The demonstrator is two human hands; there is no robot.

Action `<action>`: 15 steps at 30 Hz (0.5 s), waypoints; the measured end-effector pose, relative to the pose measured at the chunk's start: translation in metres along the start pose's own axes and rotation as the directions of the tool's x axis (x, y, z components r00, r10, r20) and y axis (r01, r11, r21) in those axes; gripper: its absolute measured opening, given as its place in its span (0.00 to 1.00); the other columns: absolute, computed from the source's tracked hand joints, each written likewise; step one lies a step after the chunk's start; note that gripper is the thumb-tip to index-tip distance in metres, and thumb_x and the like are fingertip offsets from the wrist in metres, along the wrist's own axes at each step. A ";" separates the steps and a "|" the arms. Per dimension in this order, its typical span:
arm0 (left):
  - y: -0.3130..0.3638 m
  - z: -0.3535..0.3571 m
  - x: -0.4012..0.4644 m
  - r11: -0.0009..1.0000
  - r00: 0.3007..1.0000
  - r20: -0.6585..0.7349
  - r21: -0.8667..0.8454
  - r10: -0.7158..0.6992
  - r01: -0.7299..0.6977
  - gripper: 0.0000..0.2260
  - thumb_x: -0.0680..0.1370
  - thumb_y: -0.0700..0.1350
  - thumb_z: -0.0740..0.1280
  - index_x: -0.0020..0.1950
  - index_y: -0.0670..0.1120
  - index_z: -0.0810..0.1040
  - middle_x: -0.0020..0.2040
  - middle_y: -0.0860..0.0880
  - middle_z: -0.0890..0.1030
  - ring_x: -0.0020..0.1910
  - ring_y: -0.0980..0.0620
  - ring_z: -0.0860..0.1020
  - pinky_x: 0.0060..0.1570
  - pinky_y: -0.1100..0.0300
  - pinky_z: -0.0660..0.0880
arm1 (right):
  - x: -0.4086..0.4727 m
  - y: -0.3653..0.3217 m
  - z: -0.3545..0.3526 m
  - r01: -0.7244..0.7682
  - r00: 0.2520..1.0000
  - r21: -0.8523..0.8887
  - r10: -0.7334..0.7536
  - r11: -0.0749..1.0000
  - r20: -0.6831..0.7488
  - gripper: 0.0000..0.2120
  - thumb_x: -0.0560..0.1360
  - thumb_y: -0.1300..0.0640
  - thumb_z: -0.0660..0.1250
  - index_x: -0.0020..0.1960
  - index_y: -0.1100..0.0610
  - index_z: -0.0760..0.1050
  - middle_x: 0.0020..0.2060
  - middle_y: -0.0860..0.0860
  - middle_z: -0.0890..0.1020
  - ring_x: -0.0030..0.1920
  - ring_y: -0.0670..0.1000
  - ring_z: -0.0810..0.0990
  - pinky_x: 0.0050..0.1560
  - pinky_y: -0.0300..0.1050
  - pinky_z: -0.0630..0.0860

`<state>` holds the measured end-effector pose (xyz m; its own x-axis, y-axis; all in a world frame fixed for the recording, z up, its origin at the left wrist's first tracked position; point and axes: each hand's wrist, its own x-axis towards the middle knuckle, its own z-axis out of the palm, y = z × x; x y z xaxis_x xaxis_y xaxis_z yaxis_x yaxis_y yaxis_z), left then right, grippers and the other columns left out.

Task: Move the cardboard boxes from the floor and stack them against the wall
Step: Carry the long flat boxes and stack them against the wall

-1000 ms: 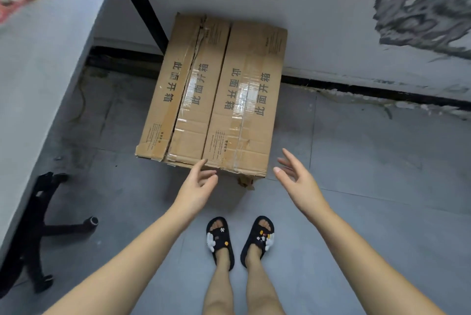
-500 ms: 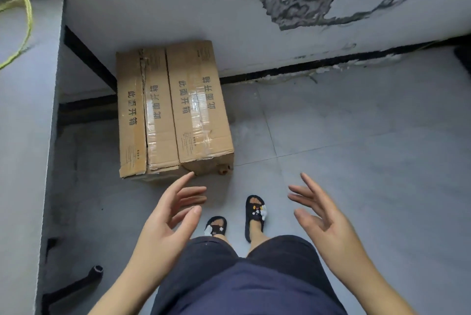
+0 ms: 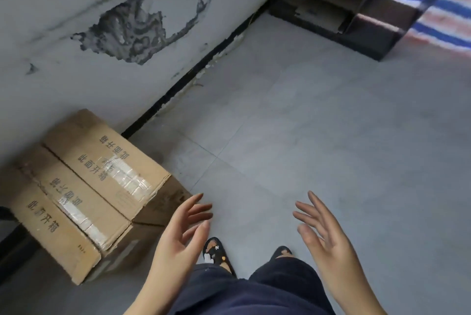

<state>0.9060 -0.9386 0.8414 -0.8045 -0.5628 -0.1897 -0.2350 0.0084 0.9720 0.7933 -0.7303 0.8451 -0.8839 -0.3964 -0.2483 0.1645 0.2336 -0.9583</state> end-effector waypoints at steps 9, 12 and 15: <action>0.021 0.162 -0.039 0.994 0.899 0.435 0.058 0.059 -0.094 0.21 0.68 0.52 0.66 0.61 0.53 0.73 0.54 0.55 0.81 0.52 0.53 0.81 0.49 0.68 0.76 | -0.120 0.053 -0.147 0.024 0.871 0.095 0.026 0.995 -0.491 0.31 0.67 0.34 0.68 0.67 0.39 0.67 0.58 0.37 0.78 0.59 0.41 0.78 0.54 0.30 0.73; 0.023 0.240 -0.075 0.990 0.816 0.575 0.071 0.060 -0.122 0.19 0.69 0.44 0.63 0.59 0.55 0.75 0.53 0.55 0.82 0.50 0.54 0.82 0.48 0.68 0.76 | -0.173 0.078 -0.211 0.025 0.765 0.135 0.068 0.991 -0.640 0.25 0.70 0.48 0.66 0.67 0.42 0.68 0.57 0.37 0.79 0.59 0.42 0.79 0.53 0.32 0.75; 0.027 0.313 -0.110 0.979 0.703 0.708 0.096 0.061 -0.182 0.19 0.68 0.43 0.63 0.54 0.62 0.77 0.52 0.55 0.83 0.49 0.55 0.82 0.47 0.68 0.76 | -0.218 0.096 -0.264 0.034 0.636 0.162 0.103 0.986 -0.765 0.27 0.69 0.41 0.70 0.66 0.44 0.68 0.57 0.37 0.79 0.58 0.42 0.79 0.52 0.31 0.75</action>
<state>0.8176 -0.6179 0.8451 -0.9665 0.1900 -0.1726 -0.1363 0.1903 0.9722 0.8867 -0.3875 0.8448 -0.8801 0.4508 -0.1491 0.2031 0.0734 -0.9764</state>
